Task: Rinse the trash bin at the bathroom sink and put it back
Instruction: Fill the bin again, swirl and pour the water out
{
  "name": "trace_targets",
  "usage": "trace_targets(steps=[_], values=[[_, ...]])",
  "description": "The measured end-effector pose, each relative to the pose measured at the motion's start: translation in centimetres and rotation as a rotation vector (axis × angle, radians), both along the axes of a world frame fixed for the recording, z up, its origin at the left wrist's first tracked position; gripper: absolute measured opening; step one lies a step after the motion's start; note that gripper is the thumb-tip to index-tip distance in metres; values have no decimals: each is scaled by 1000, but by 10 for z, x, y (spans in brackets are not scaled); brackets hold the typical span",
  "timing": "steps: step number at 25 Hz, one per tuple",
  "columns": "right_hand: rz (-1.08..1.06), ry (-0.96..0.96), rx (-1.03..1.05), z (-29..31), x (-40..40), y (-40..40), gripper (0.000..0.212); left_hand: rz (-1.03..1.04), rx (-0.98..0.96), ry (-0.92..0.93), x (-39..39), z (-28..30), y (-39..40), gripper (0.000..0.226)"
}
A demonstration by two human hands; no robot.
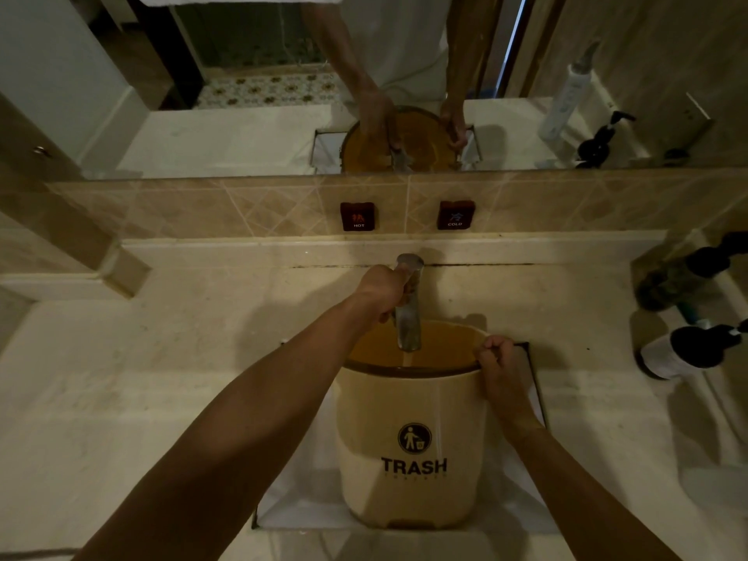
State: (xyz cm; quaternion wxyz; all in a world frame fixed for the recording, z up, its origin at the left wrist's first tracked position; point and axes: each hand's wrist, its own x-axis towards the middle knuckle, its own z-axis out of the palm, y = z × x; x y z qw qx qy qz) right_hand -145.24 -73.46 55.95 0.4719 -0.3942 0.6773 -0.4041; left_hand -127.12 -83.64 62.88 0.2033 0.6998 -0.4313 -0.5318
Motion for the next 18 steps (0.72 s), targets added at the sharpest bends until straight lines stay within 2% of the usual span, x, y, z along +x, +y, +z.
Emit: trace_targets(steps=[18], values=[[8,-21,-36,2,0,1,7,-10,-12,-52,-1,-3,0,44]])
